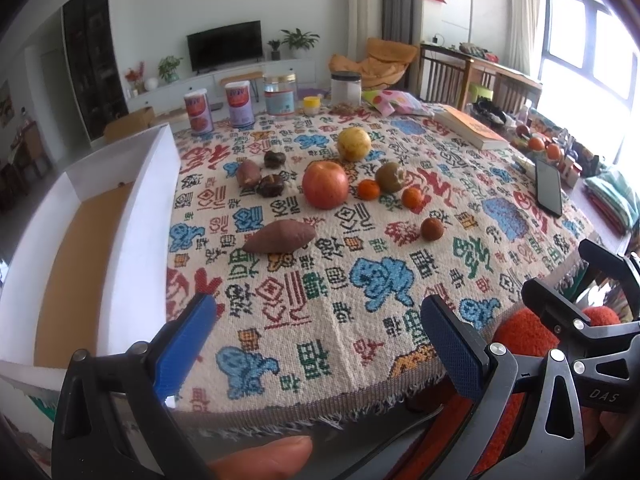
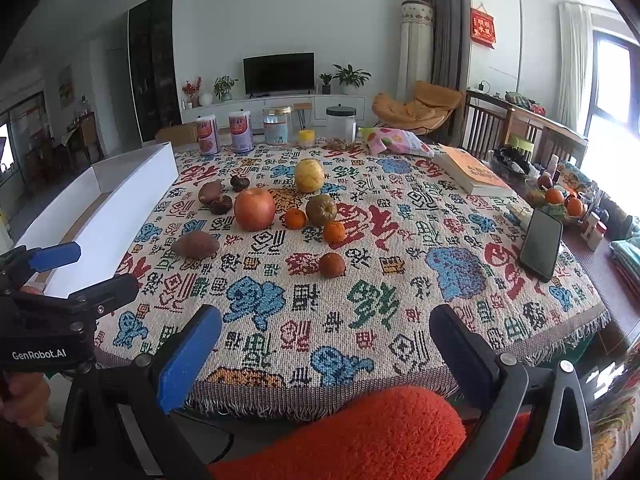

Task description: Organize fruits

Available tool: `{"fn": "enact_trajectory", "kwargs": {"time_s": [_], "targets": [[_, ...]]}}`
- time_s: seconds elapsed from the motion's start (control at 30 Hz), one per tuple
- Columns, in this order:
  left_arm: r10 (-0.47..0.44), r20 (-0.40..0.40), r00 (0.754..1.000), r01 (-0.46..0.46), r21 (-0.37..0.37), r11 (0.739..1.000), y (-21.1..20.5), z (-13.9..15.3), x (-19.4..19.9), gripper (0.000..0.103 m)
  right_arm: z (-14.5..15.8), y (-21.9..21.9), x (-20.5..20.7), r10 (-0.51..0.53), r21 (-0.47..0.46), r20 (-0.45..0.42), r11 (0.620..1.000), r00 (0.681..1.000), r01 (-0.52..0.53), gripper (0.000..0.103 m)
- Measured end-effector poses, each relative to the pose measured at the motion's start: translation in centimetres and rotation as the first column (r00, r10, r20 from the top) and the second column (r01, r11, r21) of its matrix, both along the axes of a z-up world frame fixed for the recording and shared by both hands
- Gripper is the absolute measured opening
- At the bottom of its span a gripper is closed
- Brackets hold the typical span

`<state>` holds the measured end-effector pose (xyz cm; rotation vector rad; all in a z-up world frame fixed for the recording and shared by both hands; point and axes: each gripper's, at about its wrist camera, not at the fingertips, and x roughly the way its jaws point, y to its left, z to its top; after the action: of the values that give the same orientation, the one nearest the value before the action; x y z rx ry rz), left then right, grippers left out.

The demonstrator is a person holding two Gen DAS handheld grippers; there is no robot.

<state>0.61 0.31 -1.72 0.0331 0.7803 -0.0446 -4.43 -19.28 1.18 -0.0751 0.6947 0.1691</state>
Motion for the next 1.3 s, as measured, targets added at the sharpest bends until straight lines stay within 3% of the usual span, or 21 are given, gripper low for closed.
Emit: {"fn": "enact_trajectory", "kwargs": {"time_s": [1.3], "targets": [[0.005,0.005,1.000,-0.005,0.002,1.000,0.13,0.20,-0.05,0.102,-0.22,-0.02,-0.02,-0.002,-0.016,0.019,1.000,1.000,0.003,0.103]]}}
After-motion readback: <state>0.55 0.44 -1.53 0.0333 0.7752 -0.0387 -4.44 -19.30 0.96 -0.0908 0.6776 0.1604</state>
